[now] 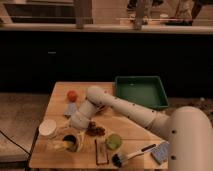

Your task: Place banana in metal cup

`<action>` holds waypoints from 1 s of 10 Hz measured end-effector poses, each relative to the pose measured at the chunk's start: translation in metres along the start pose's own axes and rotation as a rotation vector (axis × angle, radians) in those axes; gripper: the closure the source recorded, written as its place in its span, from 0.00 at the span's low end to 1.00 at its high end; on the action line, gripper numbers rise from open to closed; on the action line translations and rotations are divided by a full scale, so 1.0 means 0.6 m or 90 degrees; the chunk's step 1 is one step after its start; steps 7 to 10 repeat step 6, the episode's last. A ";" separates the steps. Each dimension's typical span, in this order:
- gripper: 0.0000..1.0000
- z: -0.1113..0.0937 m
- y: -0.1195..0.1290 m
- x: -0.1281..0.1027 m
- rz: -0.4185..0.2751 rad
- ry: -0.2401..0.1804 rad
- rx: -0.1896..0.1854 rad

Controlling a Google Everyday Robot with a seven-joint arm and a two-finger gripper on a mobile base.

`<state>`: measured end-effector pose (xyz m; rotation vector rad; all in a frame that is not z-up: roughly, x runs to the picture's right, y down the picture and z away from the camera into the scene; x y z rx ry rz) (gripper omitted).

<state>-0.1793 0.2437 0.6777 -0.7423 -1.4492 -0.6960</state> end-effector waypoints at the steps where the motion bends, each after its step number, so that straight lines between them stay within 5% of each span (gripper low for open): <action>1: 0.20 -0.003 -0.002 -0.001 -0.005 0.002 -0.002; 10: 0.20 -0.036 0.000 0.001 -0.012 0.026 -0.001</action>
